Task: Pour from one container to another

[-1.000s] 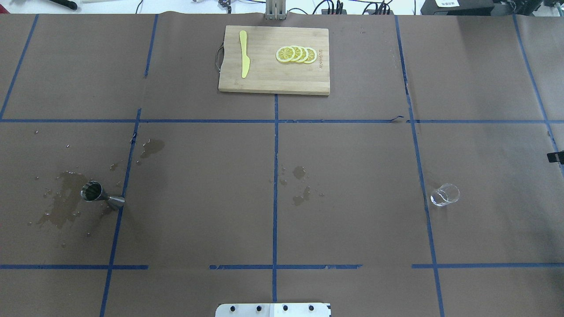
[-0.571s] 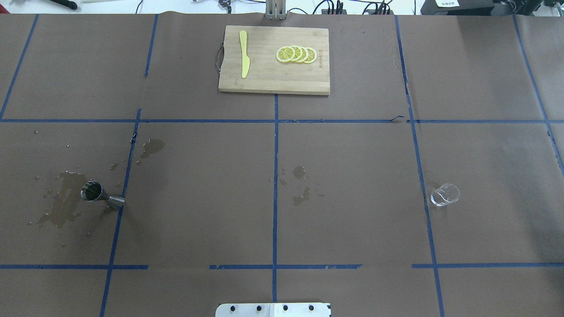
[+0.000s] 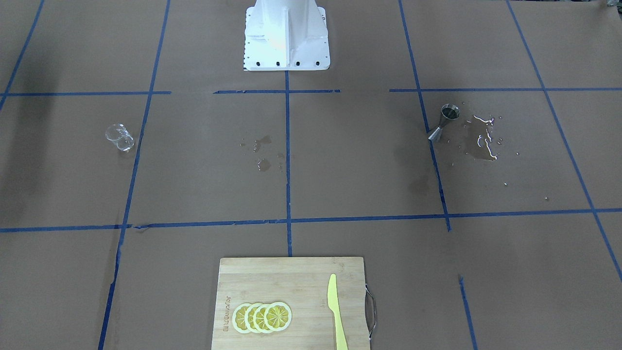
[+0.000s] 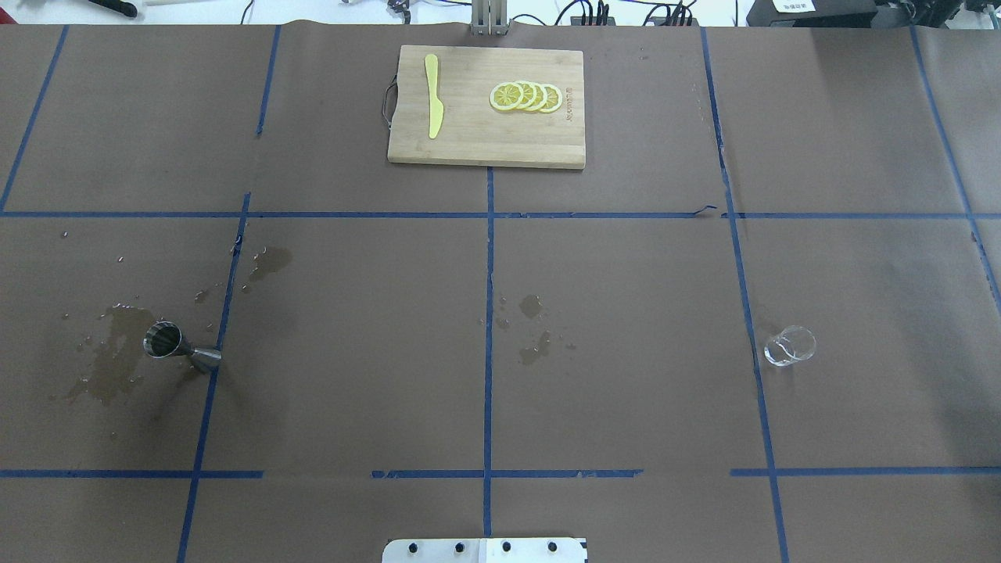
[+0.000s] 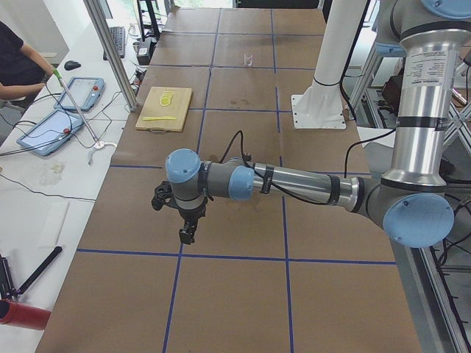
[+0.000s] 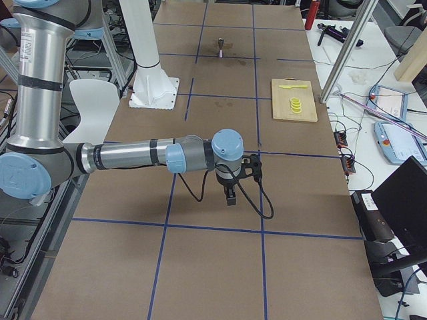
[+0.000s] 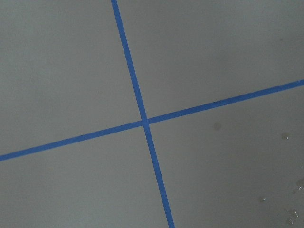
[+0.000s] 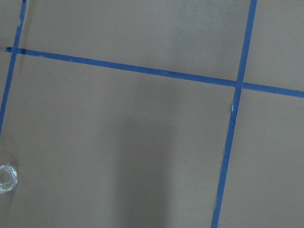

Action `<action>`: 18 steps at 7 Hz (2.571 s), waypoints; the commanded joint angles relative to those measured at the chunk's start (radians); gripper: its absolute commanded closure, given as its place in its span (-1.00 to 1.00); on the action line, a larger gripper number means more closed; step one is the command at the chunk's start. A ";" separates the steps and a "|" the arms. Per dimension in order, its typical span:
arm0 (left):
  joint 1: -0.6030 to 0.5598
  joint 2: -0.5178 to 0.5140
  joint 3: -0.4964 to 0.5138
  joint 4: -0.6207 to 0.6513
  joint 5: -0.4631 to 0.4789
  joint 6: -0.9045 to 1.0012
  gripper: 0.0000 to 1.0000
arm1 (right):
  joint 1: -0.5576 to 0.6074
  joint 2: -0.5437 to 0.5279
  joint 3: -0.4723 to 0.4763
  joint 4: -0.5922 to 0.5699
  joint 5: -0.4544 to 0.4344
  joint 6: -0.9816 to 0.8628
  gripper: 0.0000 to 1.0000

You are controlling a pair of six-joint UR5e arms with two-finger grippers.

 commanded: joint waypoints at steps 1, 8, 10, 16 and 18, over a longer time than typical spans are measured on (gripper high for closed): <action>0.010 0.002 -0.008 -0.095 -0.002 0.001 -1.00 | 0.002 0.057 -0.006 -0.086 0.002 -0.001 -1.00; 0.019 0.006 -0.073 -0.087 -0.001 -0.001 -1.00 | -0.001 0.054 -0.039 -0.090 0.005 0.015 -1.00; 0.025 0.009 -0.070 -0.096 -0.002 0.002 -1.00 | 0.001 0.057 -0.020 -0.083 0.022 0.013 -1.00; 0.029 -0.003 -0.080 -0.106 -0.033 0.002 -1.00 | 0.001 0.057 0.014 -0.077 0.038 0.013 -1.00; 0.030 -0.015 -0.079 -0.106 -0.073 0.001 -1.00 | -0.001 0.057 0.016 -0.075 0.035 0.013 -1.00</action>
